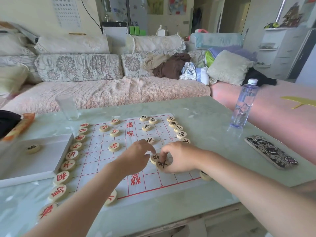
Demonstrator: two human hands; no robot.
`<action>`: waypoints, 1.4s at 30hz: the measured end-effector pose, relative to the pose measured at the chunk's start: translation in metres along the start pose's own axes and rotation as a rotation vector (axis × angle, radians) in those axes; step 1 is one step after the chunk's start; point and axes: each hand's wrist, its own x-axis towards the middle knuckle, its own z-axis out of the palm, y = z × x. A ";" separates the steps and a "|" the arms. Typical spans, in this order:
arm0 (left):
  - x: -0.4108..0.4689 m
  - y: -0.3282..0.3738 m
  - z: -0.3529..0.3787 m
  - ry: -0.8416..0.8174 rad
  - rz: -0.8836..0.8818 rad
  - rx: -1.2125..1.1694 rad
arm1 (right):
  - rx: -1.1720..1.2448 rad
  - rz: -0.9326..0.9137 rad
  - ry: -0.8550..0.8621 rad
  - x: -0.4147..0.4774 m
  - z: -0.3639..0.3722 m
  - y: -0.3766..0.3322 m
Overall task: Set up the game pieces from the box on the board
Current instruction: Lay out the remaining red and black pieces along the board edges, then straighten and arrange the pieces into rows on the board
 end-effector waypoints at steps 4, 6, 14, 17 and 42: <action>-0.008 -0.016 0.013 -0.018 0.102 0.167 | -0.020 -0.037 -0.078 -0.010 0.009 -0.005; -0.011 -0.013 0.013 -0.039 0.110 0.192 | -0.049 -0.061 -0.128 -0.014 0.012 -0.006; -0.013 -0.013 0.008 -0.046 0.100 0.147 | -0.088 -0.042 -0.179 -0.008 0.011 -0.021; -0.015 -0.017 -0.001 0.021 0.107 0.132 | -0.052 -0.037 -0.139 0.004 0.010 -0.029; -0.146 -0.284 -0.123 0.400 -0.615 0.070 | 0.005 -0.311 -0.004 0.248 0.110 -0.290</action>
